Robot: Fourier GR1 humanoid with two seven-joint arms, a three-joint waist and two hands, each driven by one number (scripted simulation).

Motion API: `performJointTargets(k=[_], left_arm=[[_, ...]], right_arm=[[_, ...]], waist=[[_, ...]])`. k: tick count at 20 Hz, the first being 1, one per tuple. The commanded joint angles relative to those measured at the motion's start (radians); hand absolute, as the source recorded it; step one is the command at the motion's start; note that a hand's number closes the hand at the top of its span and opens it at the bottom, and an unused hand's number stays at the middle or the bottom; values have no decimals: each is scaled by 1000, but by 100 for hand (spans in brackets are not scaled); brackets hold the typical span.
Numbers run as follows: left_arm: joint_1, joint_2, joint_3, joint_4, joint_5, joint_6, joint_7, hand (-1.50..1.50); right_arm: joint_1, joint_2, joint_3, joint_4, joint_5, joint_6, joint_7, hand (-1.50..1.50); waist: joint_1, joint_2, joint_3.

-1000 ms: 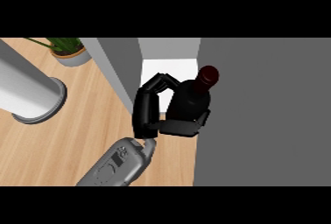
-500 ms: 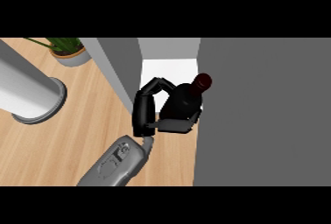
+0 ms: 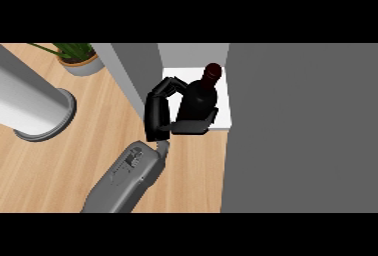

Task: Pick up the wine, place it into the cabinet and close the cabinet

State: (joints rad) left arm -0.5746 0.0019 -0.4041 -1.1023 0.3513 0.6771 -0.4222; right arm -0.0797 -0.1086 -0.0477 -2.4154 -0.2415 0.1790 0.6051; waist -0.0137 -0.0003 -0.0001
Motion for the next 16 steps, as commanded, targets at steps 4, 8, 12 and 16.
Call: performJointTargets(k=[4,8,12,16], left_arm=[[-47,10,59,27,-16,-51,78,150],[-163,-2,111,164,50,-76,46,150],[-209,-2,137,330,75,-128,-31,150],[-272,-2,191,459,90,-153,-86,150]], right_arm=[[56,-9,-54,-95,-111,22,-6,-150],[24,-38,-101,-96,-170,29,22,-150],[76,18,-10,-84,-90,38,-16,-150],[51,65,57,-47,2,4,-57,-150]], waist=[[6,-1,0],[-7,1,0],[-13,4,0],[-16,7,0]])
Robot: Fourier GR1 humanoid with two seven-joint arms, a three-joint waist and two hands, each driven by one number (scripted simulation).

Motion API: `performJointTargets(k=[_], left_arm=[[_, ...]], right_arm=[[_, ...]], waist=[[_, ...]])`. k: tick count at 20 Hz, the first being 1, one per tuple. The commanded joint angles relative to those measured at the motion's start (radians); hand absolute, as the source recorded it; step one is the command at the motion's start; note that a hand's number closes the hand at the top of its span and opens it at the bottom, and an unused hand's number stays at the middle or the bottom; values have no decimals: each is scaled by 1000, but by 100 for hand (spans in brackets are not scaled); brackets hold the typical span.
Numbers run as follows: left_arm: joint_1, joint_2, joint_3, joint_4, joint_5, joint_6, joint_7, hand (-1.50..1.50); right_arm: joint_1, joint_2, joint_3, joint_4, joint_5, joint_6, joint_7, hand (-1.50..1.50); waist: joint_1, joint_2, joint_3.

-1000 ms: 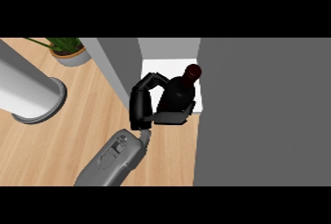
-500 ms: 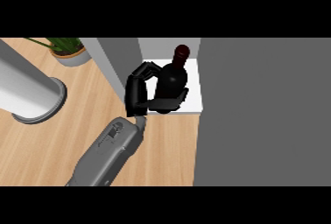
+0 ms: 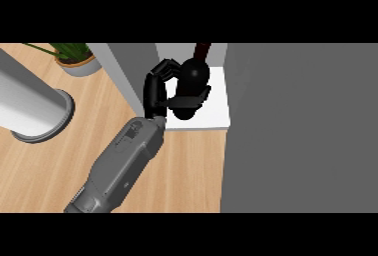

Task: Pick up the wine, place it into the cabinet and close the cabinet

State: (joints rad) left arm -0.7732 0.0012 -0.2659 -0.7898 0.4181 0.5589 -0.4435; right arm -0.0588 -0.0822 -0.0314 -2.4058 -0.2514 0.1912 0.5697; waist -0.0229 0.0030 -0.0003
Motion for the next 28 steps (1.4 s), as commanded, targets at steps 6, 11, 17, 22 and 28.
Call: performJointTargets(k=[6,11,17,22,28], left_arm=[[-125,-1,40,174,9,46,-110,150],[-226,-1,133,317,-2,28,-176,150],[-270,-1,152,409,28,12,-231,150],[-291,-1,237,489,77,-44,-259,150],[-300,7,300,530,128,-119,-275,150]], right_arm=[[32,-15,-35,-108,-91,7,52,-150],[0,-8,-7,-119,-62,-25,80,-150],[-12,-29,-53,-86,-105,2,45,-150],[-58,-27,-47,-31,-98,0,29,-150],[31,-5,12,-103,-85,10,44,-150]], waist=[[-7,0,0],[-9,3,0],[-16,4,0],[-24,12,0],[-34,13,0]])
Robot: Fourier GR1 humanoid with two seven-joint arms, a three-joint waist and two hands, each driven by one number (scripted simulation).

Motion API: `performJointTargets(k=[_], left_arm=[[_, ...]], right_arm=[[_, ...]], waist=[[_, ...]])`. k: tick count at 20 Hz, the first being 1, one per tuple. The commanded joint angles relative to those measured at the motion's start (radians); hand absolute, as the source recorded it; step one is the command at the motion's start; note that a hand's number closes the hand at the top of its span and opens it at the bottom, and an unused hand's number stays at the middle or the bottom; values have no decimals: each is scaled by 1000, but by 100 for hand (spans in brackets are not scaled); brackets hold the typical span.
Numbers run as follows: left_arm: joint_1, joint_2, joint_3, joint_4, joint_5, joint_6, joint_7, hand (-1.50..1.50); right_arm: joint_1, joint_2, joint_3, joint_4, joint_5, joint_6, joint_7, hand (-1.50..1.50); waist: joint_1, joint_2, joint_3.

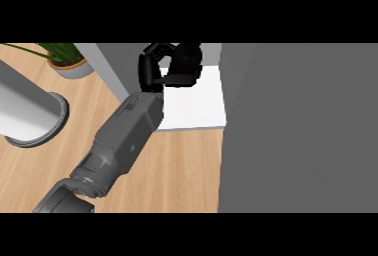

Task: Pick up the wine, place it into the cabinet and close the cabinet

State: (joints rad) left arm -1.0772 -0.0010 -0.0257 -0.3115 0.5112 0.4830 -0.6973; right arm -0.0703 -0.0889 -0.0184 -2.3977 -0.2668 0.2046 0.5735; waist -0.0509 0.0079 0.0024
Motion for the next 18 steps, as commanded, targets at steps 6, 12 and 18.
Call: performJointTargets(k=[6,12,18], left_arm=[[-34,1,49,111,62,-26,-53,150],[-41,17,62,161,34,-23,-78,150],[-44,1,42,194,20,22,-74,-150]], right_arm=[[-23,18,47,-70,-19,-28,30,-150],[39,4,32,-77,-21,2,2,-150],[-44,-15,-21,-37,-53,-29,35,-150]], waist=[[-21,13,-4],[-21,14,-3],[-12,11,-3]])
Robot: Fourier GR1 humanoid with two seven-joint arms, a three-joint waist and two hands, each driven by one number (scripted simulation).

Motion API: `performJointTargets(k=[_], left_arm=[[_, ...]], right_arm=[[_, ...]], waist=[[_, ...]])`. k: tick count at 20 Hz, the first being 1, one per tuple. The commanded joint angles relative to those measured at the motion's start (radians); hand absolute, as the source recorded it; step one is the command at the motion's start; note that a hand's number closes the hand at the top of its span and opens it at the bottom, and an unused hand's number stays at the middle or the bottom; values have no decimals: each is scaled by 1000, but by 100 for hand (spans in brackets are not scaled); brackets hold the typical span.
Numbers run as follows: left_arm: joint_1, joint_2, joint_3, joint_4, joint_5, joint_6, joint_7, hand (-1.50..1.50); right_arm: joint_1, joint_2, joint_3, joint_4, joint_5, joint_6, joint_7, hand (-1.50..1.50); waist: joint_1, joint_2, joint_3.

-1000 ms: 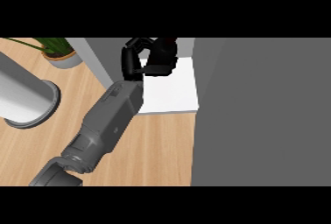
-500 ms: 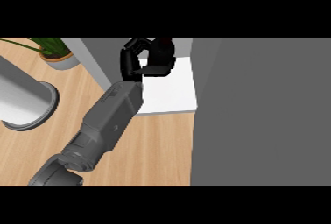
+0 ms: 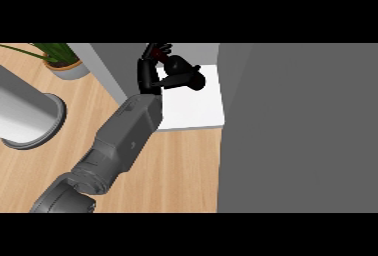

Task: Pick up the wine, place it into the cabinet and close the cabinet

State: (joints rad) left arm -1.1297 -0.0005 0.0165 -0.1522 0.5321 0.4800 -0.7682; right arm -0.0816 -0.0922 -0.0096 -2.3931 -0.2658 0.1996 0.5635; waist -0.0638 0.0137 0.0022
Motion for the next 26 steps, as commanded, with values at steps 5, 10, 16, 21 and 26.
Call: performJointTargets(k=[5,10,16,21,26], left_arm=[[-4,1,-2,64,-27,56,7,-150],[47,26,-19,78,-59,36,-39,-150],[65,8,11,64,-43,47,-87,-150],[63,27,18,62,-49,16,-95,-150],[90,1,21,54,-47,-3,-137,-150]], right_arm=[[-1,1,-20,-41,-68,-1,4,-150],[11,6,7,-70,-34,-4,17,-150],[-32,5,19,-41,-14,-18,26,-150],[3,12,20,-18,-31,14,-23,-150],[-7,35,66,-20,29,-19,-10,-150]], waist=[[-8,10,-2],[-2,8,-3],[-2,12,-4],[-10,15,-3],[-7,13,-4]])
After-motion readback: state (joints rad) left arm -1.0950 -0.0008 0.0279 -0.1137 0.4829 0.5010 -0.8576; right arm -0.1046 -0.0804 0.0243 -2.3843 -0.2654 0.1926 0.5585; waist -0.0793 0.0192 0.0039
